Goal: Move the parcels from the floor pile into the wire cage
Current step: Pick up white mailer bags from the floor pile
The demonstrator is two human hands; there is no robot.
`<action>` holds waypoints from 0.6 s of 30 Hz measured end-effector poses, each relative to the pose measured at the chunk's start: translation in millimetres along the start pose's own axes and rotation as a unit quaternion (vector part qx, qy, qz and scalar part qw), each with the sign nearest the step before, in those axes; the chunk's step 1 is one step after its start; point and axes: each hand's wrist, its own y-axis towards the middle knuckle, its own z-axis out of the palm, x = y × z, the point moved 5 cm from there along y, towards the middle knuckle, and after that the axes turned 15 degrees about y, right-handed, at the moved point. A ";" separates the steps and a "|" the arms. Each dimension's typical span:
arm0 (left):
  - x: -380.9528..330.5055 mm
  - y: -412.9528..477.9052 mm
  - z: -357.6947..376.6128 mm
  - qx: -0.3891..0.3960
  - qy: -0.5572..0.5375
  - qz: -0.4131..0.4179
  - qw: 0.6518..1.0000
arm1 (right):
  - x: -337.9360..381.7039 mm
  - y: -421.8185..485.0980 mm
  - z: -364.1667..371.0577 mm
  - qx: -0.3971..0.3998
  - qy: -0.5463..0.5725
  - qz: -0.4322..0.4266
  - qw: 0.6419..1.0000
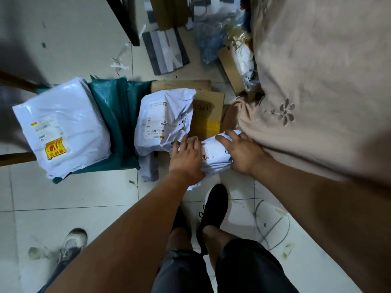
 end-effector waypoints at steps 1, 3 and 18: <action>0.9 -4.7 -2.7 0.000 -0.005 0.005 1.000 | 1.6 -6.8 -2.1 -0.002 0.008 0.004 1.000; 4.5 -15.7 -10.8 -0.001 -0.016 0.007 1.000 | 6.2 -21.2 -8.4 -0.009 0.016 0.007 1.000; 34.8 -82.3 -112.2 -0.034 0.035 0.061 0.997 | 54.5 -106.9 -57.2 -0.074 0.072 0.028 0.994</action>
